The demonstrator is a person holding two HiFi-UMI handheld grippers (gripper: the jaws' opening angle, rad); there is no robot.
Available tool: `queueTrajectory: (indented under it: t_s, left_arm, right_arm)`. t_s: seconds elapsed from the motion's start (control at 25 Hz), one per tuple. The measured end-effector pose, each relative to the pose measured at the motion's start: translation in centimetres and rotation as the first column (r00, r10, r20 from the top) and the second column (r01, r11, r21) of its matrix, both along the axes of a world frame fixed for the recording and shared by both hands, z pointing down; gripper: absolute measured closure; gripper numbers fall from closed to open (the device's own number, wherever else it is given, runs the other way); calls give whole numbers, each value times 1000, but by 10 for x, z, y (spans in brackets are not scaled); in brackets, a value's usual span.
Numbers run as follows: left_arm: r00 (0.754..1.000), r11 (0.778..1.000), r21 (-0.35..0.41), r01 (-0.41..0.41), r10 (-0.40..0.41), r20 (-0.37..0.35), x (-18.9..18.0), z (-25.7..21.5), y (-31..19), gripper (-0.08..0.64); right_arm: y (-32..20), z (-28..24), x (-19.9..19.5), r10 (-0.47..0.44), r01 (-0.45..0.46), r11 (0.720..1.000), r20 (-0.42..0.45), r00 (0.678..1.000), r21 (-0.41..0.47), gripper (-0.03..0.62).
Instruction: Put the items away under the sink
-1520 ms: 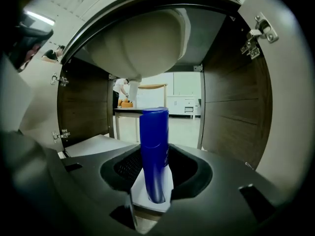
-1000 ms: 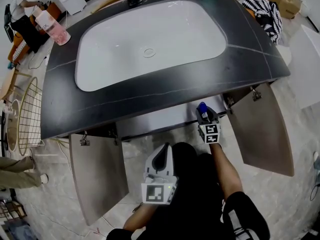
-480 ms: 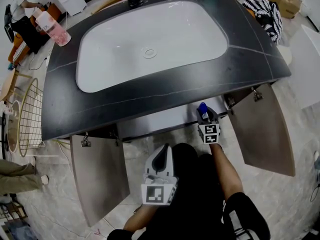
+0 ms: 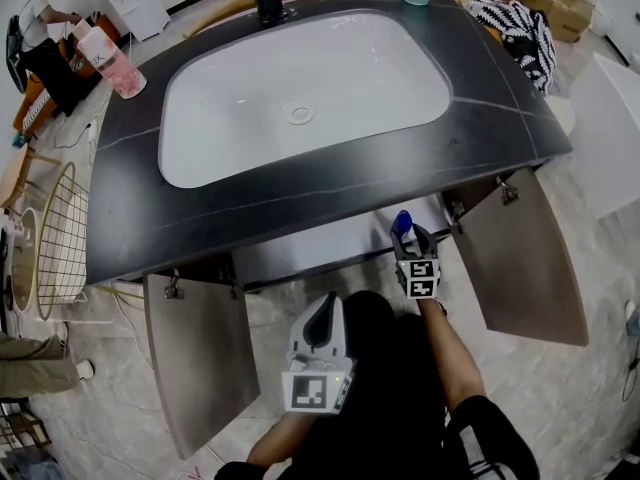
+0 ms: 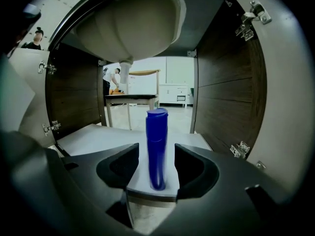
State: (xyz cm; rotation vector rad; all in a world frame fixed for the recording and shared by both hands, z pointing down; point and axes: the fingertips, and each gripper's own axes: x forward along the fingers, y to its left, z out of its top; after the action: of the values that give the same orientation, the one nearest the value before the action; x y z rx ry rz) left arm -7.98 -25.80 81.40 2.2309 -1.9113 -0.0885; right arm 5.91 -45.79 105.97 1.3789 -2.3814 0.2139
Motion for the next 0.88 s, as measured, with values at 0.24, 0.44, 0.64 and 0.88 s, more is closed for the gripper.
queueTrajectory:
  t_s: [0.24,0.44,0.64,0.88]
  left_arm:
    - [1000,1000,4,-25,25,-1,2,-8,-5,545]
    - [999,999,-14,-34,34,-11,4,-29,-18,545]
    - [999,994,-95,-53,52,-15,9,-71,-15,545]
    - [998,987,-151,-57,50,-45,9,-142,-9,545]
  right_arm:
    - [32,-2,10,31,-32,992,-12,999,-121,452]
    - [49,-7,14,35,-48,968,-54,998,-248,558]
    - [92,-37,17,15,-49,915,-89,996,-401,578]
    - [127,-111,17,14,-54,872,-86,996,-487,580]
